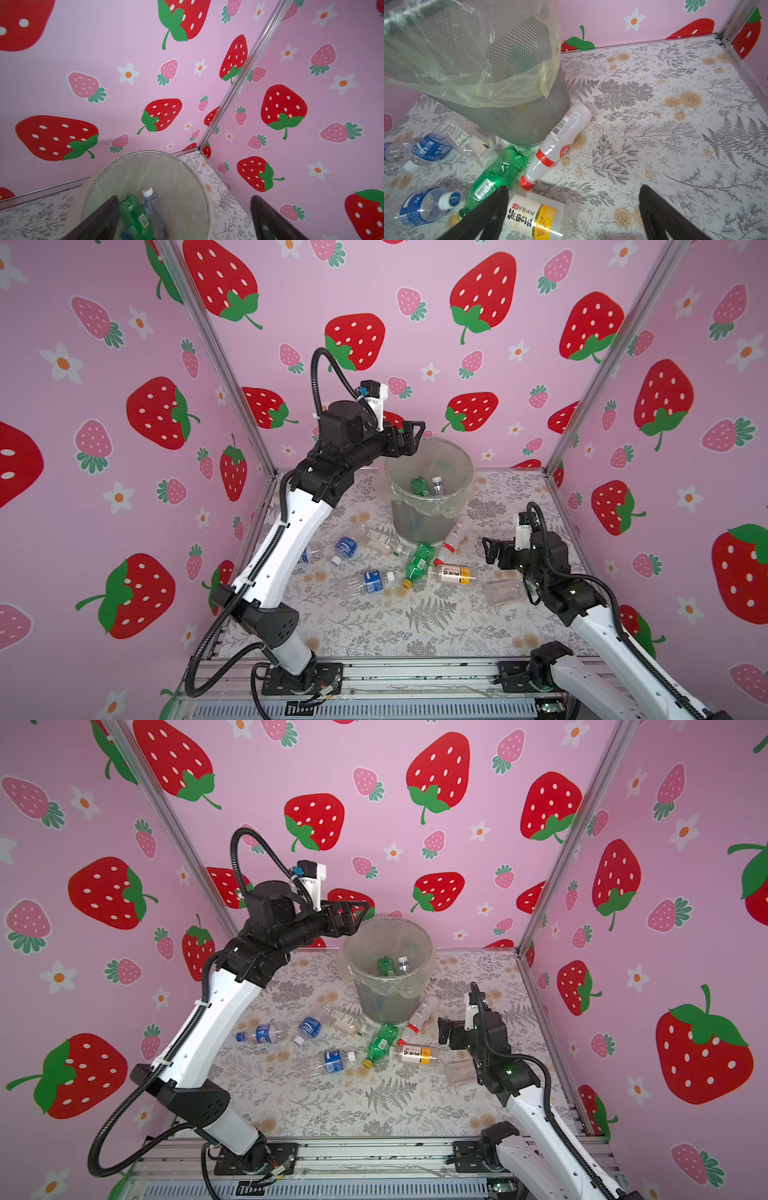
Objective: Throw the plastic bottles in the bin
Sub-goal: 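Move the green bottle over the bin and open the left gripper, then withdraw the left gripper from the bin while the right gripper moves toward the clear bottle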
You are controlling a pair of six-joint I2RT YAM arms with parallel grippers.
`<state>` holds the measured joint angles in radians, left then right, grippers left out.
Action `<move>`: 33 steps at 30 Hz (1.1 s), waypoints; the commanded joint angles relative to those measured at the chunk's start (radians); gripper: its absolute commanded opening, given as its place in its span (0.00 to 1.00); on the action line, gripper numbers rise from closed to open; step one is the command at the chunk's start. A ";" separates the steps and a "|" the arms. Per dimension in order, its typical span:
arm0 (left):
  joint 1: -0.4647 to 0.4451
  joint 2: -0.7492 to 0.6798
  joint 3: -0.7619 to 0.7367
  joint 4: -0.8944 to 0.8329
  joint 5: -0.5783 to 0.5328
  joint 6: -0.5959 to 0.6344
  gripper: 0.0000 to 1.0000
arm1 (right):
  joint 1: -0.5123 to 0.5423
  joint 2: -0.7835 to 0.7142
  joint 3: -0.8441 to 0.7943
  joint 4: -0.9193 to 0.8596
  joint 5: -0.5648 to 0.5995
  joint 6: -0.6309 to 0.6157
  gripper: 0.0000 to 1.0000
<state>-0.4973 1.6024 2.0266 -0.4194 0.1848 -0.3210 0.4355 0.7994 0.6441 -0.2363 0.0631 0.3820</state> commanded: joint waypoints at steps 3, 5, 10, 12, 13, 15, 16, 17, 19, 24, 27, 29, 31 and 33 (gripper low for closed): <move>0.013 -0.090 -0.129 -0.009 -0.055 0.043 0.99 | -0.004 -0.010 0.001 -0.021 -0.004 0.026 0.99; 0.020 -0.123 -0.181 -0.013 -0.082 0.052 0.99 | -0.004 -0.013 -0.004 -0.021 -0.009 0.033 0.99; 0.043 -0.188 -0.274 -0.083 -0.122 0.071 0.99 | -0.004 -0.012 -0.001 -0.038 -0.026 0.050 0.99; 0.054 -0.208 -0.298 -0.118 -0.139 0.075 0.99 | -0.004 -0.014 -0.001 -0.042 -0.028 0.059 0.99; 0.059 -0.221 -0.313 -0.133 -0.144 0.077 0.99 | -0.003 -0.013 -0.001 -0.043 -0.026 0.065 0.99; 0.069 -0.249 -0.348 -0.149 -0.151 0.078 0.99 | -0.004 -0.007 0.001 -0.043 -0.021 0.080 0.99; 0.072 -0.264 -0.373 -0.150 -0.154 0.074 0.99 | -0.004 -0.003 0.002 -0.044 -0.021 0.087 0.99; 0.075 -0.282 -0.401 -0.143 -0.152 0.069 0.99 | -0.004 0.004 0.007 -0.047 -0.022 0.096 0.99; 0.079 -0.315 -0.469 -0.131 -0.142 0.054 0.99 | -0.004 0.015 0.015 -0.052 -0.023 0.111 0.99; 0.085 -0.354 -0.608 -0.154 -0.139 0.037 0.99 | -0.004 0.032 0.029 -0.073 -0.025 0.158 0.99; 0.101 -0.351 -0.636 -0.175 -0.140 0.019 0.99 | -0.004 0.026 0.024 -0.077 -0.019 0.188 0.99; 0.105 -0.351 -0.659 -0.175 -0.144 0.019 0.99 | -0.004 0.021 0.019 -0.077 -0.016 0.210 0.99; 0.108 -0.359 -0.699 -0.150 -0.137 0.015 0.99 | -0.004 0.022 0.015 -0.085 -0.006 0.233 0.99; 0.109 -0.366 -0.735 -0.123 -0.132 0.015 0.99 | -0.004 0.025 0.016 -0.090 0.004 0.249 0.99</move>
<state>-0.3939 1.2533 1.3220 -0.5705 0.0525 -0.2958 0.4355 0.8318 0.6456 -0.3042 0.0452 0.5774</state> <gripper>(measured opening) 0.990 0.994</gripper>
